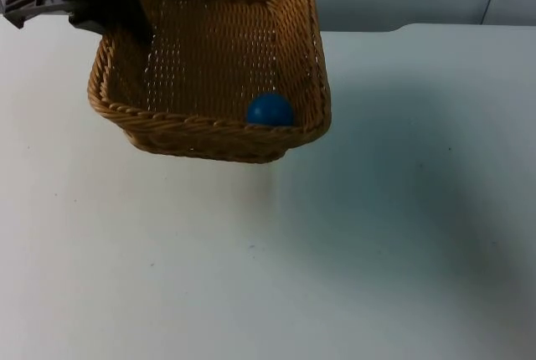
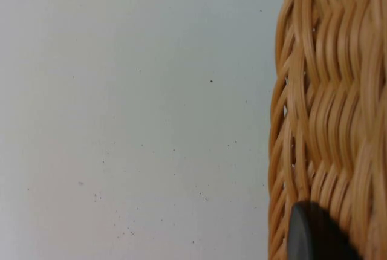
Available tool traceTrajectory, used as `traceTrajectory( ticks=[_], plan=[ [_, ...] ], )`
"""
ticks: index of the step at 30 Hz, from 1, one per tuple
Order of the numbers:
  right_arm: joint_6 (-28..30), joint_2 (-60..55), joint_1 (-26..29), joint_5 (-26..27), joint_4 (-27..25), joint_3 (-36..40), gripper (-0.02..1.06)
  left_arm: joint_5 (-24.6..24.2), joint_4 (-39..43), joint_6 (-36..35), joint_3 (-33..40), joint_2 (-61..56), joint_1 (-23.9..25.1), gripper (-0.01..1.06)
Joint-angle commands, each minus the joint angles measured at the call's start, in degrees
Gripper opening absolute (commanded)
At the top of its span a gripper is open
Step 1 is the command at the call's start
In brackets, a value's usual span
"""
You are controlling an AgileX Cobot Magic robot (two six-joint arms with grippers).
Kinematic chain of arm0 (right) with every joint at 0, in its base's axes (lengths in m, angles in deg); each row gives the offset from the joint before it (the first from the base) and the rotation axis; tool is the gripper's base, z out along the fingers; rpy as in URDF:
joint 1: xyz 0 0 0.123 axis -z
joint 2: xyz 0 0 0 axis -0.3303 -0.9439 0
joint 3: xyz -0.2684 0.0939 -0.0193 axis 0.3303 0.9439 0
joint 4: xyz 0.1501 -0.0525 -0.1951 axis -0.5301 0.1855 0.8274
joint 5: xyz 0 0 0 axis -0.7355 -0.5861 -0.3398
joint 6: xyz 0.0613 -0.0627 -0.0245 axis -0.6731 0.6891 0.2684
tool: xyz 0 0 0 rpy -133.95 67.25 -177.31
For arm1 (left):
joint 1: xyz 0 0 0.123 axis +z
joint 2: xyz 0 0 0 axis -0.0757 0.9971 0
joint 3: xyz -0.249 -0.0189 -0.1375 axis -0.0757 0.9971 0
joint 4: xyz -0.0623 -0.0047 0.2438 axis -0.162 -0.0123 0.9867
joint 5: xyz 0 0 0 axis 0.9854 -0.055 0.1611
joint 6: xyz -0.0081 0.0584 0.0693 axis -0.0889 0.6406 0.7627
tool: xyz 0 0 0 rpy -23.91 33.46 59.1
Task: Pick up the basket with the left hand and place the ball into the basket with the right hand.
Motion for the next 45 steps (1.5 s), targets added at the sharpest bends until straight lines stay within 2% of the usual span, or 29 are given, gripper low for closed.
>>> traceTrajectory(
  ticks=[1, 4, 7, 9, 14, 19, 22, 30, 40, 45],
  plan=[
    [-0.47, 2.8, 0.05, 0.02, 0.17, 3.44, 1.05, 0.41, -1.34, 0.0, -0.04, 0.08, -0.19, 0.0],
    [-1.46, 8.18, 0.05, -0.27, 2.42, 8.93, 1.05, 0.41, -1.34, 0.87, -0.04, 1.53, -0.32, 0.0],
    [-3.3, 11.2, 0.05, 0.23, 4.86, 11.23, 1.05, 1.02, -1.45, 1.03, -0.04, 2.88, -0.41, 0.0],
    [-5.21, 13.99, 0.05, 0.08, 8.65, 12.04, 1.05, 1.29, -1.65, 1.03, -0.04, 5.02, -0.41, 0.0],
    [-6.47, 15.34, 0.05, 0.49, 12.53, 12.04, 1.05, 1.74, -3.82, 2.6, -0.04, 8.93, -0.41, 0.0],
    [-6.47, 15.34, 0.05, 0.33, 12.66, 12.04, 1.05, 2.39, -10.45, 7.81, -0.04, 11.55, -0.41, 0.0],
    [-6.47, 15.34, 0.05, 0.33, 13.93, 12.04, 1.05, 3.1, -11.76, 9.03, -0.04, 11.97, -0.41, 0.0],
    [-9.24, 15.34, 0.05, 0.21, 17.7, 12.04, 1.05, 4.96, -11.47, 9.4, -0.04, 13.06, -0.41, 0.0],
    [-10.95, 15.34, 0.05, 0.32, 18.04, 12.04, 1.05, 4.96, -11.23, 10.37, -0.04, 13.72, -0.41, 0.0],
    [-10.95, 15.34, 0.05, 0.69, 18.04, 12.04, 1.05, 4.04, -8.59, 8.24, -0.04, 13.72, -0.41, 0.0]
  ],
)
